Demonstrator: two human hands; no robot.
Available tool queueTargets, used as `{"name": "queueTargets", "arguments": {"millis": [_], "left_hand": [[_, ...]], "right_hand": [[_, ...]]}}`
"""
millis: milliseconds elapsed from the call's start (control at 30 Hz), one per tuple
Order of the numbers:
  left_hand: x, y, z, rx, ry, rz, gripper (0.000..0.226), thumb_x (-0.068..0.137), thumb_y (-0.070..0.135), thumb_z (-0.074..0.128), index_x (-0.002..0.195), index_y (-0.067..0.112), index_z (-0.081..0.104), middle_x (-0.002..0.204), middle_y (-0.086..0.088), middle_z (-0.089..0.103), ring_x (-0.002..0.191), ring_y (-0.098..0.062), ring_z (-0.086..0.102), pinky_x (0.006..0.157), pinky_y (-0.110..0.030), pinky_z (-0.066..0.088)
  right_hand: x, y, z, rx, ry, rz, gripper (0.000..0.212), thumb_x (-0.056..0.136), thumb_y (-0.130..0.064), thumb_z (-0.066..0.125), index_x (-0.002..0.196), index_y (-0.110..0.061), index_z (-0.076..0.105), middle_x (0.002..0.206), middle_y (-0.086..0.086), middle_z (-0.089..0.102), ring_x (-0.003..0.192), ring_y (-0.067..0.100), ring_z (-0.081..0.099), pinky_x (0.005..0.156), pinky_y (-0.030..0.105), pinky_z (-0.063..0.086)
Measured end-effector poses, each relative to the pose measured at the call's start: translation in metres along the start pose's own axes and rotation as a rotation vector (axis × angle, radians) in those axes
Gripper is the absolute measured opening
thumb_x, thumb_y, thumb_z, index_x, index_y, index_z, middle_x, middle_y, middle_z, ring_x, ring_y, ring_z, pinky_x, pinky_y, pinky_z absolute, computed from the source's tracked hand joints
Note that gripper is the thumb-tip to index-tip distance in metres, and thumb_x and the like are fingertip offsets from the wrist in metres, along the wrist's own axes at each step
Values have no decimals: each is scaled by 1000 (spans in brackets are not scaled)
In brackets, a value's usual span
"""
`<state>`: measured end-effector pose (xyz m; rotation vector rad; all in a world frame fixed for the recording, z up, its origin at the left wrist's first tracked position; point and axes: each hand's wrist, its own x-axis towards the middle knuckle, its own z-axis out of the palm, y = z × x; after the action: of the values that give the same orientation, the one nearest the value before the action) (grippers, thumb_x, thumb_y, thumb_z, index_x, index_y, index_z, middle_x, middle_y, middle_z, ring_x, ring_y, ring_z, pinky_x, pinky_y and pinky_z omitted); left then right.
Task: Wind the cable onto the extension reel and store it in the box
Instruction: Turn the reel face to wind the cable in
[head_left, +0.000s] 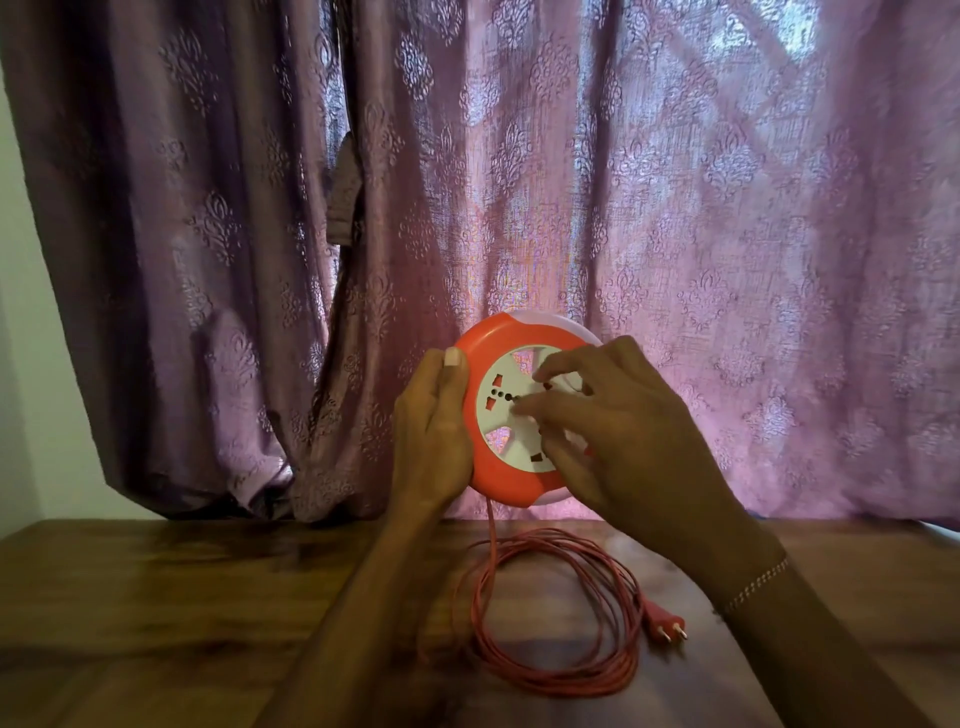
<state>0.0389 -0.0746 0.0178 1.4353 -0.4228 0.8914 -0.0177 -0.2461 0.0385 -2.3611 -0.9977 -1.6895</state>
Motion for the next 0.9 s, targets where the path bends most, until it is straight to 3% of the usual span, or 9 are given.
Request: {"name": "queueTargets", "arguments": {"millis": [133, 267, 367, 467, 567, 633, 733, 800, 900], "left_hand": [[-1, 2, 0, 12, -6, 47, 63, 94, 63, 41, 90, 1, 55, 83, -21, 66, 81, -46, 63, 71, -62, 55], [1, -2, 0, 15, -13, 55, 59, 95, 63, 41, 89, 5, 55, 81, -15, 67, 79, -43, 65, 69, -62, 55], [2, -4, 0, 19, -14, 56, 53, 96, 62, 42, 83, 12, 53, 75, -4, 65, 70, -30, 63, 69, -61, 55], [1, -3, 0, 23, -21, 53, 53, 96, 62, 42, 82, 13, 53, 71, 0, 63, 66, -25, 61, 65, -61, 54], [1, -3, 1, 32, -19, 73, 56, 96, 61, 41, 84, 8, 53, 71, -3, 63, 65, -28, 59, 65, -58, 53], [0, -2, 2, 24, -22, 56, 49, 98, 59, 42, 80, 14, 54, 71, -3, 65, 65, -28, 61, 64, -51, 55], [2, -4, 2, -5, -16, 29, 40, 101, 51, 42, 79, 21, 56, 71, 6, 68, 64, -10, 63, 62, -37, 54], [3, -4, 1, -22, -18, 11, 45, 101, 52, 42, 83, 14, 58, 73, 5, 68, 65, -9, 64, 62, -38, 55], [5, -4, -2, -18, -11, 26, 47, 99, 56, 41, 85, 14, 58, 74, 8, 68, 68, -7, 63, 67, -42, 55]], "right_hand": [[-1, -1, 2, -23, -216, 3, 54, 64, 1, 75, 106, -34, 76, 137, 10, 57, 113, 36, 53, 95, 47, 48], [-2, -2, 3, -131, -213, 19, 61, 66, -4, 77, 113, -43, 72, 135, 7, 58, 105, 34, 53, 80, 45, 49], [-4, -4, 5, -178, -176, 83, 67, 73, -17, 70, 130, -50, 57, 127, 9, 57, 103, 32, 52, 75, 43, 46], [-6, -7, 7, -177, -152, 195, 60, 82, -43, 58, 140, -51, 44, 108, 6, 58, 96, 29, 53, 74, 40, 45], [-4, -11, 10, -180, -131, 350, 61, 83, -66, 52, 141, -46, 47, 98, 5, 64, 91, 28, 58, 75, 39, 47], [-3, -13, 10, -166, -107, 384, 62, 84, -69, 50, 138, -39, 53, 94, 4, 70, 90, 29, 62, 75, 40, 49], [-1, -12, 10, -128, -132, 337, 58, 90, -63, 51, 139, -32, 55, 93, 3, 71, 92, 30, 60, 77, 42, 47], [-1, -8, 8, -91, -99, 289, 52, 93, -54, 57, 138, -28, 58, 94, 5, 67, 90, 30, 56, 75, 43, 47], [0, 0, 4, -42, 6, 119, 31, 91, -26, 63, 121, -22, 71, 97, 8, 64, 88, 29, 53, 72, 43, 48]]}}
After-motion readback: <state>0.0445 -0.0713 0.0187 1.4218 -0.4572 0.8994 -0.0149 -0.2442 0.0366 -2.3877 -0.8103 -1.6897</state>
